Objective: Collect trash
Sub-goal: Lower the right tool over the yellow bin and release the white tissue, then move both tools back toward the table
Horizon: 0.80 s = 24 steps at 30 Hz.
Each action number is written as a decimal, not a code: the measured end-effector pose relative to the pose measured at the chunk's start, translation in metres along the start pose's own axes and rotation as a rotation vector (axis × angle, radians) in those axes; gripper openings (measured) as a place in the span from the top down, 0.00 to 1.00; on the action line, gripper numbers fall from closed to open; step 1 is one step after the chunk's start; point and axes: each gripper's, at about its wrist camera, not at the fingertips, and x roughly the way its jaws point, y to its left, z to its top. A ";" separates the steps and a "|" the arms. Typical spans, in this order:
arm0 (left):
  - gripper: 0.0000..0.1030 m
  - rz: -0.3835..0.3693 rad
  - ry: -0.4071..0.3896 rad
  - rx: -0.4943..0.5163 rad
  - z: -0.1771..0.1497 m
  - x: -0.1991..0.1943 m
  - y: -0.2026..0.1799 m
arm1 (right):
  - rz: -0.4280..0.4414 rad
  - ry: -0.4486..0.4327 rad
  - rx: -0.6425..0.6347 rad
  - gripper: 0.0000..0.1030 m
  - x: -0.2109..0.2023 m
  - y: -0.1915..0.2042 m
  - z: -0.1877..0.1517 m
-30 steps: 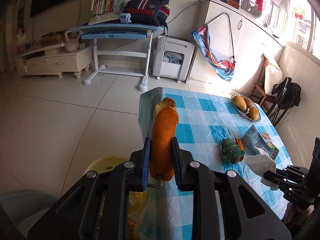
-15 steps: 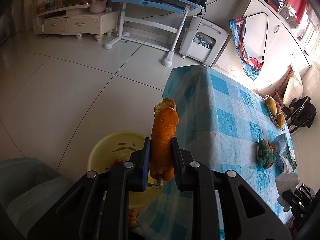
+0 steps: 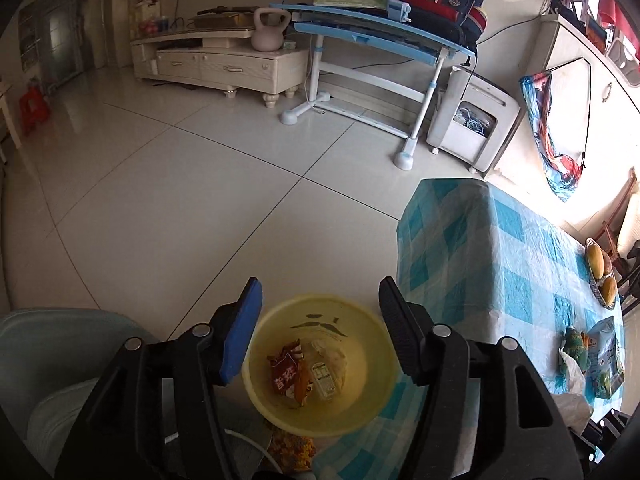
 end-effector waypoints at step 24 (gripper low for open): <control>0.07 0.194 -0.416 -0.132 0.025 -0.115 0.002 | 0.053 0.130 -0.045 0.55 0.105 0.053 0.041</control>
